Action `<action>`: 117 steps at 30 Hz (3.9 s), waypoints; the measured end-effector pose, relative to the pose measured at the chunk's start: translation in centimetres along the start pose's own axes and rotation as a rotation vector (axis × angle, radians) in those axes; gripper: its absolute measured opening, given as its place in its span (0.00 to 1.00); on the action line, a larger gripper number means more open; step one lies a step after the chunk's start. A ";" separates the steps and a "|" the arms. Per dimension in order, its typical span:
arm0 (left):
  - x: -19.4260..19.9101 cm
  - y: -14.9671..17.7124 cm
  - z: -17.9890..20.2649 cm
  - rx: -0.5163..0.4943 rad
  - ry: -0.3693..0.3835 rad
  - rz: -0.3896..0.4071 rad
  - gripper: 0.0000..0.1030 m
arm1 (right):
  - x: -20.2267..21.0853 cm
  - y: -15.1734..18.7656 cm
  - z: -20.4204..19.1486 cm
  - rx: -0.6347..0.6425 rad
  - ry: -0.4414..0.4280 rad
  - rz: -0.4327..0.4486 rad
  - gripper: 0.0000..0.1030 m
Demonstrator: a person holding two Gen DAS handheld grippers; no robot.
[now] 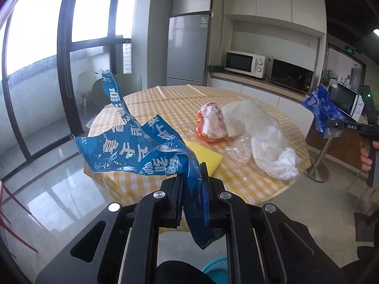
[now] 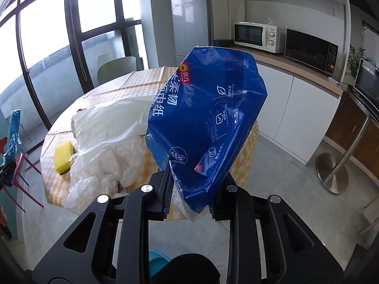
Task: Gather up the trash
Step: 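Carry both items down over the blue wastebasket and open both tools, then raise both tools back toward the table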
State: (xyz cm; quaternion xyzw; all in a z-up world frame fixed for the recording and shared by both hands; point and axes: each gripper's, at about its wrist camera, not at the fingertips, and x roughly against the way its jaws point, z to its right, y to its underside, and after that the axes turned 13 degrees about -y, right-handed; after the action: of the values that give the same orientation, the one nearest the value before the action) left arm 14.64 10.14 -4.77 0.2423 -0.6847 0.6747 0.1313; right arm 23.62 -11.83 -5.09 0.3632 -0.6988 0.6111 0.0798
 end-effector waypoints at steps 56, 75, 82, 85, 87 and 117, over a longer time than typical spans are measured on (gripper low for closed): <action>-22.7 33.2 17.2 -0.136 0.535 -1.307 0.11 | -25.2 29.8 -10.0 0.157 -0.446 -1.248 0.23; -24.9 32.4 18.4 -0.160 0.589 -1.339 0.94 | -28.5 32.3 -10.4 0.092 -0.478 -1.392 0.92; -24.4 31.3 17.9 -0.176 0.562 -1.311 0.94 | -28.4 31.7 -10.2 0.095 -0.478 -1.367 0.92; -24.5 32.5 17.7 -0.173 0.553 -1.295 0.94 | -28.3 31.4 -10.1 0.099 -0.480 -1.362 0.92; -24.7 32.4 17.8 -0.163 0.563 -1.284 0.94 | -27.9 31.1 -9.9 0.097 -0.481 -1.354 0.92; -9.1 14.4 6.6 0.136 0.456 -0.527 0.94 | -7.5 16.4 -11.6 0.172 -0.487 -0.775 0.92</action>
State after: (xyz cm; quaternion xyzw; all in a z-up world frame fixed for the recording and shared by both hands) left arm 15.97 4.61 -22.12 0.2618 -0.5053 0.6984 0.4341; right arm 15.27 1.65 -19.46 0.7356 -0.4569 0.4889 0.1056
